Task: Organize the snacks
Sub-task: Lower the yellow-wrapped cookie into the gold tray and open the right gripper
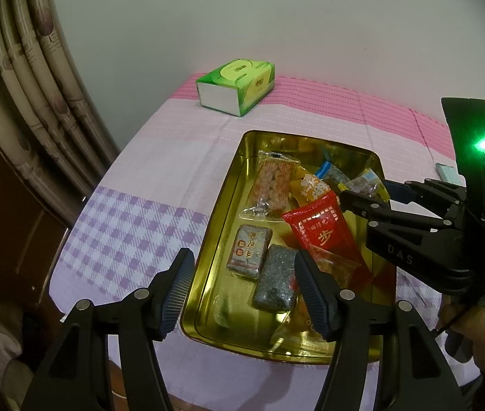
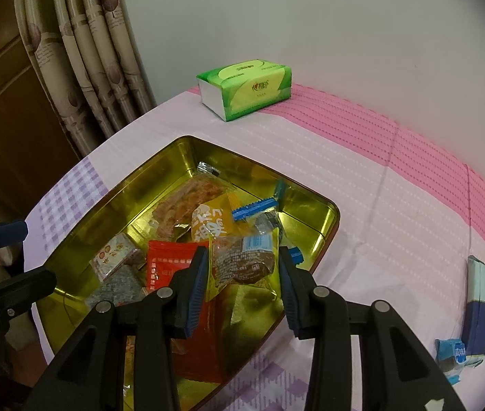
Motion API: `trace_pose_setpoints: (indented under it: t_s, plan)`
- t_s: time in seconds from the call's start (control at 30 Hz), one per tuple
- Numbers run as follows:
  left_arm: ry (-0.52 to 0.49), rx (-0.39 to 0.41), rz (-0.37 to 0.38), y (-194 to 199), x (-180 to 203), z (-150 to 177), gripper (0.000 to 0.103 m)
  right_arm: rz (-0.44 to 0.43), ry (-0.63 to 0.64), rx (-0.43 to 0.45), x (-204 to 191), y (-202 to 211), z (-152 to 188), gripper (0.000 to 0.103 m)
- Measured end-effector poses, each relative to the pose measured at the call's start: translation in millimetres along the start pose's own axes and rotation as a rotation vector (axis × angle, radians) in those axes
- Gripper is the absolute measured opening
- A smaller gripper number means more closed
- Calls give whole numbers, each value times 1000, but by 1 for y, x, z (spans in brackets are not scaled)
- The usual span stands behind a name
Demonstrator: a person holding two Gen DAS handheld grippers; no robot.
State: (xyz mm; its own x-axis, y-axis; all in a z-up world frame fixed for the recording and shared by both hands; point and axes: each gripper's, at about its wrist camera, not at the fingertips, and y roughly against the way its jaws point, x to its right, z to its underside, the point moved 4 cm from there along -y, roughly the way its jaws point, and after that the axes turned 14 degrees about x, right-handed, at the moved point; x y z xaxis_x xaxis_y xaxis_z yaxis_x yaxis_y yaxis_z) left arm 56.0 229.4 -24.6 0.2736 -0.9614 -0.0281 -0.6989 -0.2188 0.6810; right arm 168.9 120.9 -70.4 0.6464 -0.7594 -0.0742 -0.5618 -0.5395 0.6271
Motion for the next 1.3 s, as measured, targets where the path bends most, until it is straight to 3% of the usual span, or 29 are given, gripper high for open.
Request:
trace_pose_setpoints:
  t_s: [1.3]
  plan:
    - [0, -9, 0, -1, -3, 2, 66, 5, -16, 8, -3, 5, -1, 43]
